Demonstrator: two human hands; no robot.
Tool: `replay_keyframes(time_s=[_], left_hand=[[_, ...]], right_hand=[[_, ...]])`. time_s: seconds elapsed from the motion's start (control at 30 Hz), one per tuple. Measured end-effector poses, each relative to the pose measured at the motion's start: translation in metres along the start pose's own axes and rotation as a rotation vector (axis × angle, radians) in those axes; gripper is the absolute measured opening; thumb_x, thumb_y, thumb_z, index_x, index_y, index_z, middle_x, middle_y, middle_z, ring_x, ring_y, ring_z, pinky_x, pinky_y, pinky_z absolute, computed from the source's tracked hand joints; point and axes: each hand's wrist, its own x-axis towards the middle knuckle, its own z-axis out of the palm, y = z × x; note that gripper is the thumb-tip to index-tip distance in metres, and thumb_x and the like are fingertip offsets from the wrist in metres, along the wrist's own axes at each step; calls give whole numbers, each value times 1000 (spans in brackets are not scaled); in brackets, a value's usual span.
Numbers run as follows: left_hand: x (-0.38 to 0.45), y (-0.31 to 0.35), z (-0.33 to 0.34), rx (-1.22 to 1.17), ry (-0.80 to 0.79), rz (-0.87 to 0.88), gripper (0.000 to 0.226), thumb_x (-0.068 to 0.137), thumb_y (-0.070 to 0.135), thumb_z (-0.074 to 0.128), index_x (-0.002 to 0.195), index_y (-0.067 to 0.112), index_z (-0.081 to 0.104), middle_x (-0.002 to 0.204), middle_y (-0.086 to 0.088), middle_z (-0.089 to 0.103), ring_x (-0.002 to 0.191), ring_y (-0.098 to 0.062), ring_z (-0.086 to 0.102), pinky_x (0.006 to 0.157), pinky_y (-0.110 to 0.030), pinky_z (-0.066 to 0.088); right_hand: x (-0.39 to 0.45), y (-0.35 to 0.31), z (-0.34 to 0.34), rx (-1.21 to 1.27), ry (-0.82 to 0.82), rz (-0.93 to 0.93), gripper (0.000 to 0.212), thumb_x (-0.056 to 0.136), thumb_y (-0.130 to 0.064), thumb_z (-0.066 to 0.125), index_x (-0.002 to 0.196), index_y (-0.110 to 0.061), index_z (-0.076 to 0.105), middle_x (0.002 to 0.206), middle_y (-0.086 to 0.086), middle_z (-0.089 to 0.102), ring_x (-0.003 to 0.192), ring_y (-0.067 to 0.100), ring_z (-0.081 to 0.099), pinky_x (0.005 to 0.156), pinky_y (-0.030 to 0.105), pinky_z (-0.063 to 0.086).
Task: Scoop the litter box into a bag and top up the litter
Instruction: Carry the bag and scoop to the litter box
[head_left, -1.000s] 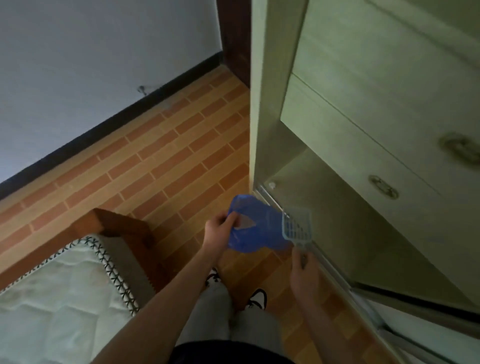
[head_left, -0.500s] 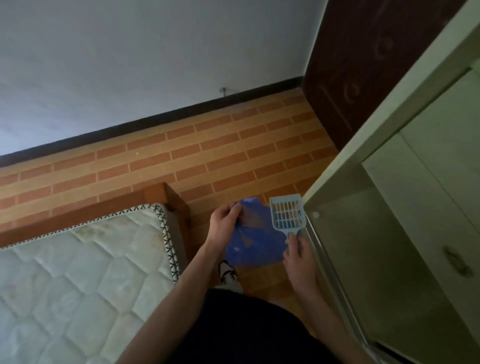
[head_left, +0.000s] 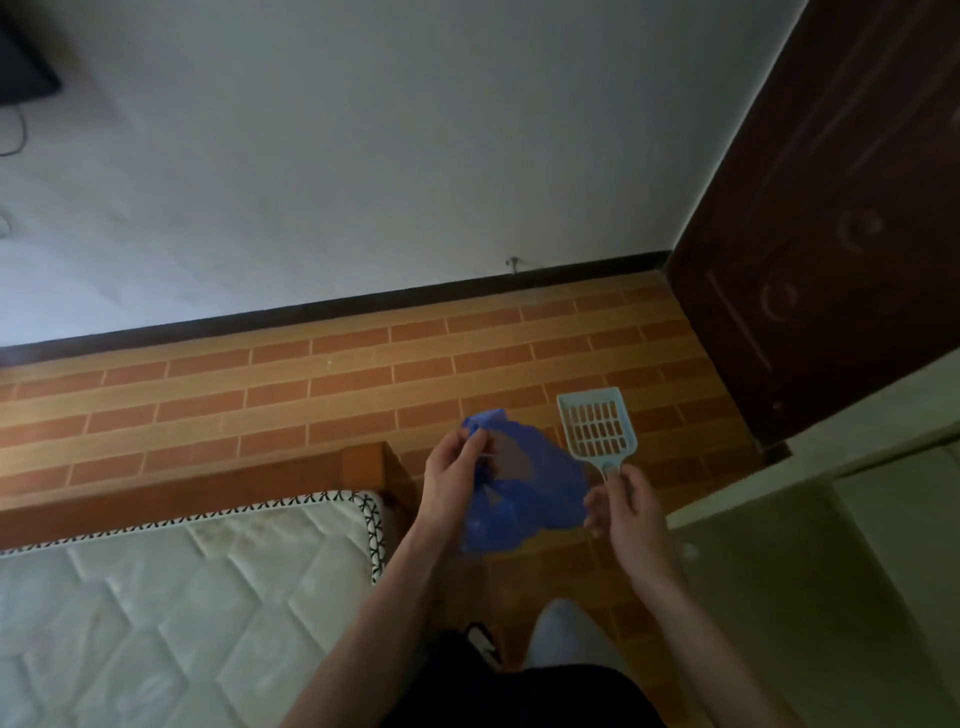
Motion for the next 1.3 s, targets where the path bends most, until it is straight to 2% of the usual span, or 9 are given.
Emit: replay_keyframes(time_s=[0.17,0.27,0.43,0.53,0.6,0.73,0.93,1.1,1.3], left_hand=[[51,39,-15,-11,46,29,25,100,32,64,81,15,65,79,-7,61,79,-25,58,76,-43,47],[85,57,-20,-35,100,57,25,103,25,60,87,7,65,81,-12,60,81,-27,57,76,-42,46],[142,93,-23,-59,214,67,36,103,31,59,97,-3,68,90,-18,68,87,-32,66,83,-51,54],[174,119,-26,-128,310,51,31,102,29,61,89,3,71,87,-17,68,86,-31,66,80,-47,52],[194,133,-30,-171,338,61,32,96,36,68,90,5,69,88,-18,67,86,-31,65,81,-46,50],[231,151,-43,-173,470,113,61,76,52,75,91,-5,64,87,-19,68,86,-31,64,82,-46,50],[268,184,-69,-219,636,173,37,100,28,64,96,-9,66,80,-16,65,75,-27,62,76,-41,51],[297,211,-113,-286,748,209,31,103,26,60,96,-3,71,72,-6,66,68,-18,64,64,-28,52],[339,234,-192,-352,855,277,31,104,28,59,97,2,74,73,-8,64,70,-22,63,71,-35,52]], right_hand=[[58,-33,23,-16,-46,12,21,109,-30,42,112,-18,59,76,2,46,54,6,39,46,19,32],[98,-56,34,-23,-73,-6,19,107,-38,47,110,-26,62,75,-5,51,51,2,42,46,18,33],[172,-95,61,-47,-129,-28,25,106,-31,49,111,-14,66,71,-9,52,49,-2,49,44,11,37],[213,-122,77,-59,-169,-36,26,106,-33,49,110,-13,66,73,-9,54,50,-3,51,45,9,38],[241,-137,85,-105,-191,-44,31,105,-42,49,106,-17,68,75,-4,56,55,3,49,47,14,37],[297,-168,111,-208,-243,-104,33,102,-48,49,100,-21,68,79,-4,62,68,12,56,55,23,42],[360,-215,172,-301,-386,-185,33,103,-49,48,98,-23,67,76,6,59,63,17,52,56,31,42],[393,-247,248,-337,-541,-276,24,104,-37,51,101,-20,67,82,1,65,66,15,59,54,20,46],[421,-281,361,-395,-681,-367,20,104,-37,52,93,-25,65,76,7,66,60,21,58,53,38,47]])
